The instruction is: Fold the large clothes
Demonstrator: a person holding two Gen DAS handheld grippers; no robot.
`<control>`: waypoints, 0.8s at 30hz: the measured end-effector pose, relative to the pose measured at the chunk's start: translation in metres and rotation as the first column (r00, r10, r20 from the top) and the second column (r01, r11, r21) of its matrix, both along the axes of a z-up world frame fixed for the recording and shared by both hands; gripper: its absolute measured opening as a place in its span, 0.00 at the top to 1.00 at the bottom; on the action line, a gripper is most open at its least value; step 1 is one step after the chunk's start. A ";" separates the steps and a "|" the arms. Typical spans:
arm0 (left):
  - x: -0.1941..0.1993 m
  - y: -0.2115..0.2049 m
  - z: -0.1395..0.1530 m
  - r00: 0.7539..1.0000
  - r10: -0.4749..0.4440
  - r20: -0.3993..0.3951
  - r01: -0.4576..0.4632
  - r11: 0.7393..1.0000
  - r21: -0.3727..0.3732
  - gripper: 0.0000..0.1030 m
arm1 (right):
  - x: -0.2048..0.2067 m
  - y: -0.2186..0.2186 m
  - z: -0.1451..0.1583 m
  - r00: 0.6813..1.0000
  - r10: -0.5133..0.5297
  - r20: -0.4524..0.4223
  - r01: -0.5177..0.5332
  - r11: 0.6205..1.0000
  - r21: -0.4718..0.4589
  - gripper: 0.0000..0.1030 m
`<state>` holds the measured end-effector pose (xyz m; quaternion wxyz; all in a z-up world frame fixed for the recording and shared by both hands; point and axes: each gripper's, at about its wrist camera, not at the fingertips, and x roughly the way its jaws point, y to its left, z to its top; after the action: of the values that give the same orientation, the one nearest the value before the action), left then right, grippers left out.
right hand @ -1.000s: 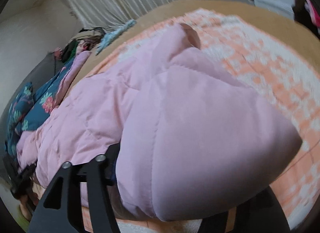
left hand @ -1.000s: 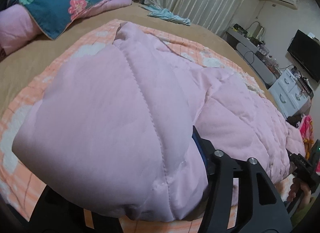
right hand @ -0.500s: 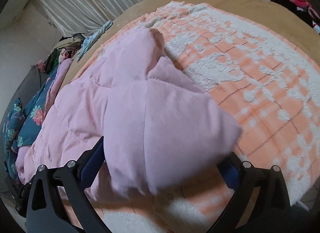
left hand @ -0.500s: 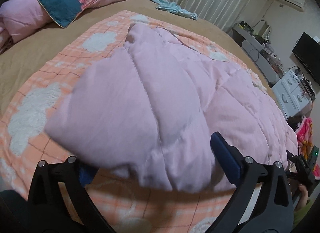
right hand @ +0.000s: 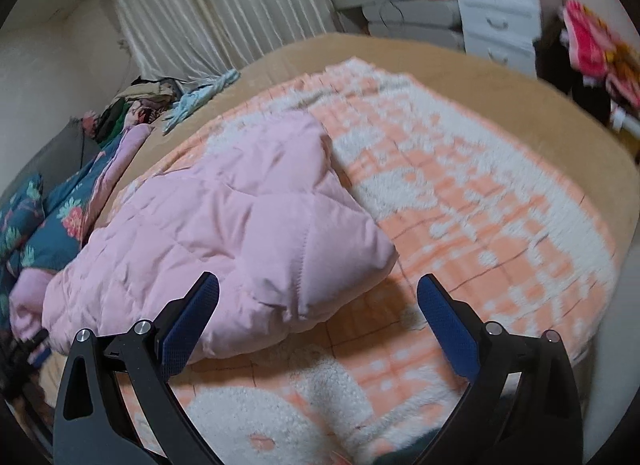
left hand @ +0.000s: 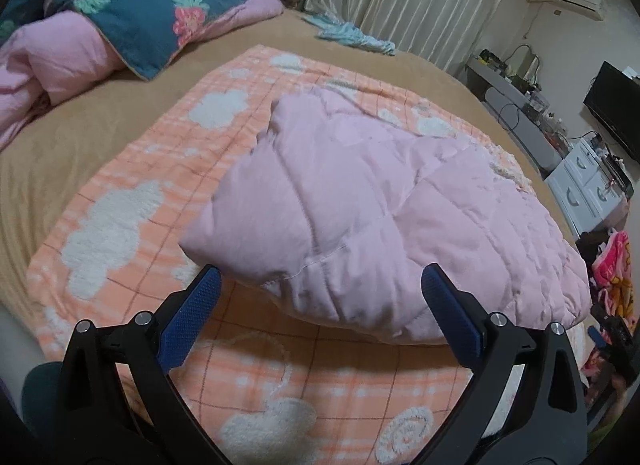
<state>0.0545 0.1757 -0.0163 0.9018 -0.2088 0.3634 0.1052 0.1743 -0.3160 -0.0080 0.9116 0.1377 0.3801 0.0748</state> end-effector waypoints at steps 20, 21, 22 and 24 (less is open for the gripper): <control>-0.038 -0.071 0.052 0.981 -0.133 0.138 0.110 0.981 0.161 0.09 | -0.084 0.055 0.065 0.950 0.203 0.238 -0.154 0.966 -0.208 0.04; -0.041 -0.076 0.051 0.980 -0.145 0.138 0.120 0.978 0.171 0.09 | -0.090 0.061 0.065 0.945 0.223 0.238 -0.173 0.961 -0.215 0.04; -0.042 -0.080 0.049 0.979 -0.154 0.137 0.129 0.976 0.178 0.09 | -0.094 0.065 0.064 0.941 0.241 0.237 -0.190 0.957 -0.217 0.04; -0.047 -0.088 0.046 0.976 -0.171 0.136 0.145 0.972 0.183 0.09 | -0.105 0.076 0.062 0.932 0.274 0.237 -0.224 0.950 -0.219 0.04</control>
<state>0.0079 0.0876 0.0294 0.9469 -0.1079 0.2992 0.0476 0.0692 -0.2404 0.0544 0.9460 -0.0101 0.2747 0.1716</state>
